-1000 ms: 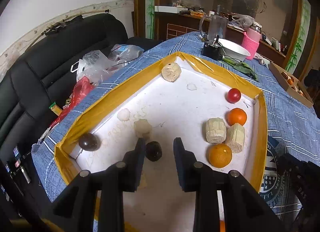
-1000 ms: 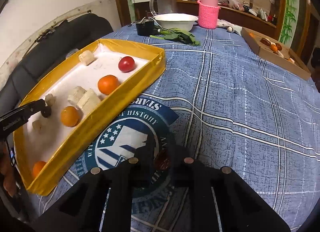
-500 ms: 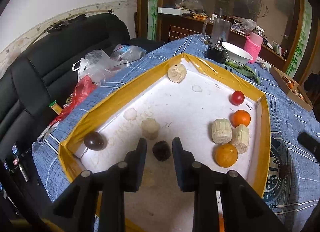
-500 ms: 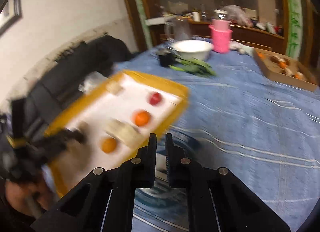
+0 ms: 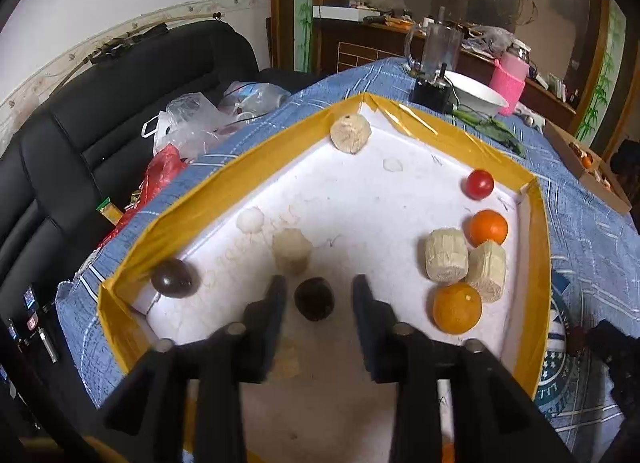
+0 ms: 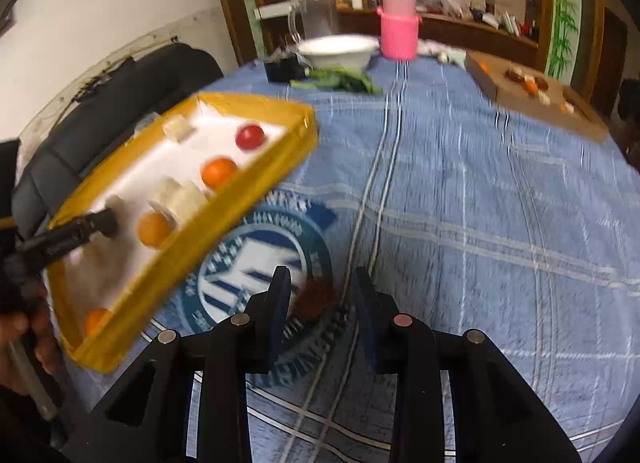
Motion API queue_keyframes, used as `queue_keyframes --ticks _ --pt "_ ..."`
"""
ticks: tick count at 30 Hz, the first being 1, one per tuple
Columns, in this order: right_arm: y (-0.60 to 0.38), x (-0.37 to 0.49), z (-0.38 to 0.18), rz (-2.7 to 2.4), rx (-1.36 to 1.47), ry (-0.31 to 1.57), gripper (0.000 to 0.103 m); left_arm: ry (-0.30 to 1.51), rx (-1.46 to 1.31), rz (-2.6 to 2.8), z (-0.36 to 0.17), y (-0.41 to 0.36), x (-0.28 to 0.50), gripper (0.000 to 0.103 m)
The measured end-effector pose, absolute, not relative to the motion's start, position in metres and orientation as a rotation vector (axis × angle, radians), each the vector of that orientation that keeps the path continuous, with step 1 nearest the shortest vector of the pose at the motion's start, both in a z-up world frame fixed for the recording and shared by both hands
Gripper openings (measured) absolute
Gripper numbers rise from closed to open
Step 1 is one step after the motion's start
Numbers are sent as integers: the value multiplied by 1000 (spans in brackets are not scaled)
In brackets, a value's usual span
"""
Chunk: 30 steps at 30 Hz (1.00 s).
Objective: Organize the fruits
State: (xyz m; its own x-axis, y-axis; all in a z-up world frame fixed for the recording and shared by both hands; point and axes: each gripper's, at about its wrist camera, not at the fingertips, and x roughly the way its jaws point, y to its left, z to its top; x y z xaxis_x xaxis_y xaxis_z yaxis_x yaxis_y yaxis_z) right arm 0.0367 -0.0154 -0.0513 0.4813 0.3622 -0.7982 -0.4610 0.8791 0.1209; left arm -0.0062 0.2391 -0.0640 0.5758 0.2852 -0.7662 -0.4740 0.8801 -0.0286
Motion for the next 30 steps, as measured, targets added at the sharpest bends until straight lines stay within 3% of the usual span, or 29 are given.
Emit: queue_keyframes --ticks 3,4,19,23,26,27,30 --pt "-8 34 -63 514 -143 954 30 823 -236 470 -62 239 -10 56" --pt "-4 33 -66 518 -163 969 23 827 -235 469 -62 239 -10 56" --pt "60 31 -17 679 -127 852 23 820 -237 465 -53 239 -13 56" --pt "91 36 -25 739 -141 878 24 826 -232 489 -54 241 -12 65" --pt "100 38 -37 739 -158 905 39 826 -216 497 -54 239 -13 72" --pt "99 37 -36 740 -154 907 48 826 -211 499 -54 239 -13 74" --pt "91 33 -29 743 -134 883 51 820 -214 510 -52 241 -17 74"
